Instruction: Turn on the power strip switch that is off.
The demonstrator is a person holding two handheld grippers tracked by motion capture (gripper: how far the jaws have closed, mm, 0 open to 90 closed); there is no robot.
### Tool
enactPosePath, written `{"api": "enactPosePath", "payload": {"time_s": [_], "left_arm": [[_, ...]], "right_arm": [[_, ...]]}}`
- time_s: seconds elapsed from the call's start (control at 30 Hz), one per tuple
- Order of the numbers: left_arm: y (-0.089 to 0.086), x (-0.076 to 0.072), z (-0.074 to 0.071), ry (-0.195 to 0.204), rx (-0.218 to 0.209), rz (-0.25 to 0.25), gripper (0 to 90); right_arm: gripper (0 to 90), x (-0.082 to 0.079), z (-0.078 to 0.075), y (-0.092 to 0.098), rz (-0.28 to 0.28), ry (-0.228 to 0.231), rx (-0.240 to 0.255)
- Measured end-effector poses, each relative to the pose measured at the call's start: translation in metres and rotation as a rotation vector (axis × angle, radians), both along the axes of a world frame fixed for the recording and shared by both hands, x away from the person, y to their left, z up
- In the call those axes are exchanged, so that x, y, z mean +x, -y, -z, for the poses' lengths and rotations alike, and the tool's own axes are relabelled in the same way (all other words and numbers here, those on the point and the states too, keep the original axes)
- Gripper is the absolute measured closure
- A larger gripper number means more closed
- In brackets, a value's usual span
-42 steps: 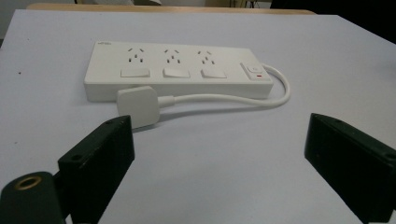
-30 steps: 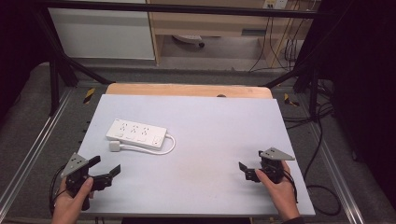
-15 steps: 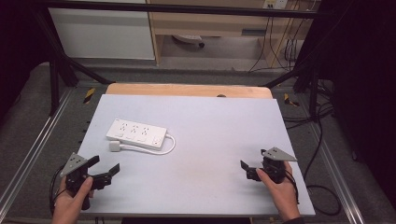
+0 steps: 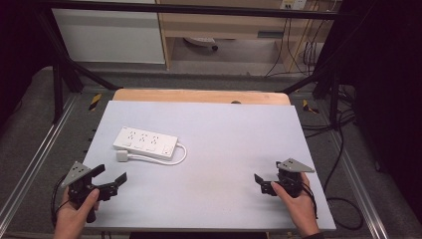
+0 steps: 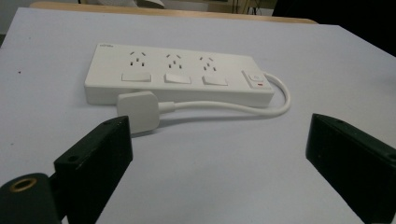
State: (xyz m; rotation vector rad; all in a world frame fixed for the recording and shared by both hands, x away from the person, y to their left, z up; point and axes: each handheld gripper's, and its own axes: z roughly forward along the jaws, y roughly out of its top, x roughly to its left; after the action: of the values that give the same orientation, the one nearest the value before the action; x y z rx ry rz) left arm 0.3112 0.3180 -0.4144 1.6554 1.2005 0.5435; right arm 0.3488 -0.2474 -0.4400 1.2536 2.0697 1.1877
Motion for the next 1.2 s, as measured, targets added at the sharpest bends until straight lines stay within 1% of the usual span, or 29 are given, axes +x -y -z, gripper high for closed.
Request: {"api": "enactPosePath", "payload": {"time_s": [0.07,0.1,0.2,0.23,0.33,0.43,0.53,0.67,0.77,0.83,0.87,0.93,0.97,1.07,1.2], "left_arm": [[0.000,0.002,-0.002,0.003,0.001,-0.003,7.2],[0.000,0.003,-0.004,0.011,0.008,-0.003,7.2],[0.000,0.006,-0.009,0.037,0.007,-0.007,6.9],[-0.001,0.007,-0.011,0.044,0.005,-0.016,6.9],[-0.003,0.011,-0.017,0.059,0.005,-0.026,6.9],[-0.004,0.014,-0.021,0.071,0.004,-0.021,6.9],[-0.003,0.018,-0.026,0.074,0.016,-0.013,7.0],[-0.003,0.024,-0.032,0.078,0.014,-0.007,7.0],[-0.005,0.030,-0.037,0.082,0.013,-0.012,7.0],[-0.006,0.034,-0.042,0.088,0.000,-0.016,7.1],[-0.006,0.036,-0.044,0.086,0.002,-0.007,7.0],[-0.007,0.039,-0.048,0.094,0.006,-0.011,7.1],[-0.007,0.040,-0.050,0.092,0.008,-0.010,7.1],[-0.008,0.044,-0.055,0.076,-0.010,-0.009,7.1],[-0.010,0.049,-0.059,0.075,-0.002,-0.011,7.0]], "right_arm": [[3.8,-0.001,0.000,0.000,-0.001,-0.003,0.003],[3.8,-0.003,0.000,0.000,-0.001,-0.001,-0.001],[3.7,-0.005,-0.001,0.000,0.002,0.000,0.003],[3.7,-0.004,-0.001,0.000,0.001,-0.001,0.002],[3.6,-0.004,-0.001,0.000,0.007,-0.006,0.002],[3.4,-0.004,-0.001,0.001,0.012,-0.011,0.010],[3.4,-0.003,0.000,0.002,0.024,-0.017,0.007],[3.4,-0.002,0.001,0.004,0.032,-0.020,0.019],[3.4,-0.002,0.000,0.005,0.032,-0.019,0.022],[3.7,-0.002,0.000,0.005,0.028,-0.021,0.023],[3.8,-0.002,0.000,0.005,0.028,-0.020,0.019],[3.6,-0.002,0.000,0.005,0.032,-0.022,0.018],[3.6,-0.002,0.001,0.005,0.032,-0.021,0.020],[3.3,-0.002,0.001,0.005,0.034,-0.022,0.028],[3.3,-0.001,0.001,0.005,0.025,-0.022,0.024]]}}
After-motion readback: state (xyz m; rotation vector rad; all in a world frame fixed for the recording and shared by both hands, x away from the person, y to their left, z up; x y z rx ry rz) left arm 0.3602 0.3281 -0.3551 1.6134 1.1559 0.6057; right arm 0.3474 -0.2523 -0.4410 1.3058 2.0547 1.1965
